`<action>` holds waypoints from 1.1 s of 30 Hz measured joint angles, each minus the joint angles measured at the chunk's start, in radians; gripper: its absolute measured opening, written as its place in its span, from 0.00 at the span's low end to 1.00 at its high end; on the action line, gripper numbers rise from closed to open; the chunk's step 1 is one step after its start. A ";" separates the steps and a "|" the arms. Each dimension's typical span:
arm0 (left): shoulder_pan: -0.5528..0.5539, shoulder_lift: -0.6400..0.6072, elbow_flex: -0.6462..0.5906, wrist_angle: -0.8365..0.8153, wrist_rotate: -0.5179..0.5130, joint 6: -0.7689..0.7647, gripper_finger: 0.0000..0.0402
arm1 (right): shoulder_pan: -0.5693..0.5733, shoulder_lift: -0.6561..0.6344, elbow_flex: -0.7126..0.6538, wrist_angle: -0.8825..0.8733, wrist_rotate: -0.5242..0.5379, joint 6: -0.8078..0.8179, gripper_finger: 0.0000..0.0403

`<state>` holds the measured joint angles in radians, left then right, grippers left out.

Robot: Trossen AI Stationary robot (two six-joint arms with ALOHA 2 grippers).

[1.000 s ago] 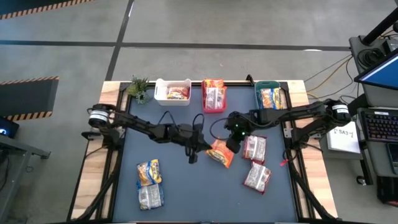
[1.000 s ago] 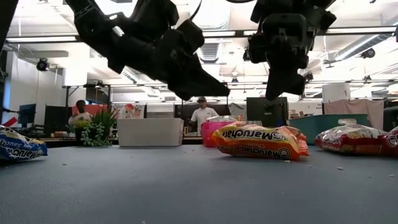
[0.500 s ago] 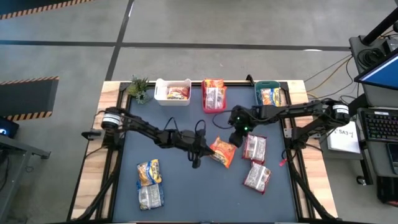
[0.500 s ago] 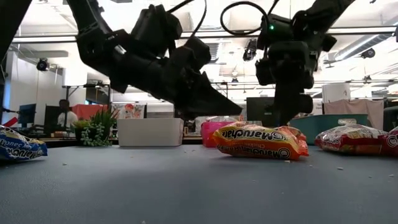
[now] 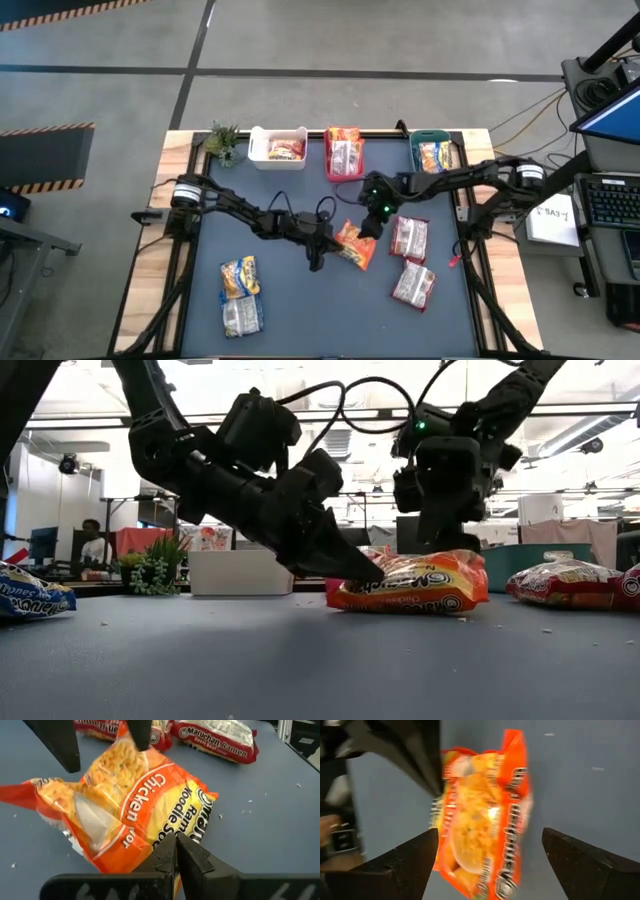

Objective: Sort Maruchan noodles
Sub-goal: Put the orange noodle pack into the red bin

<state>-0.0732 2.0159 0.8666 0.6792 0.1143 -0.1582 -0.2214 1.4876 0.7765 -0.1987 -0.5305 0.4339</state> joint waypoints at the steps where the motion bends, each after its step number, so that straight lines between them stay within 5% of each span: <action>1: 0.001 0.000 -0.002 0.000 0.000 -0.004 0.00 | -0.002 0.012 0.000 0.020 -0.031 0.000 0.86; 19: 0.009 0.000 -0.020 -0.006 0.008 -0.013 0.00 | -0.002 0.203 0.002 0.287 -0.261 0.067 0.81; 28: 0.009 0.000 -0.021 -0.007 0.007 -0.017 0.00 | -0.001 0.204 0.002 0.293 -0.275 0.072 0.80; 33: 0.009 0.000 -0.021 -0.007 0.004 -0.017 0.00 | 0.000 0.203 0.002 0.300 -0.281 0.091 0.67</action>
<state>-0.0647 2.0159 0.8456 0.6719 0.1181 -0.1749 -0.2214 1.6905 0.7780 0.1016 -0.8114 0.5246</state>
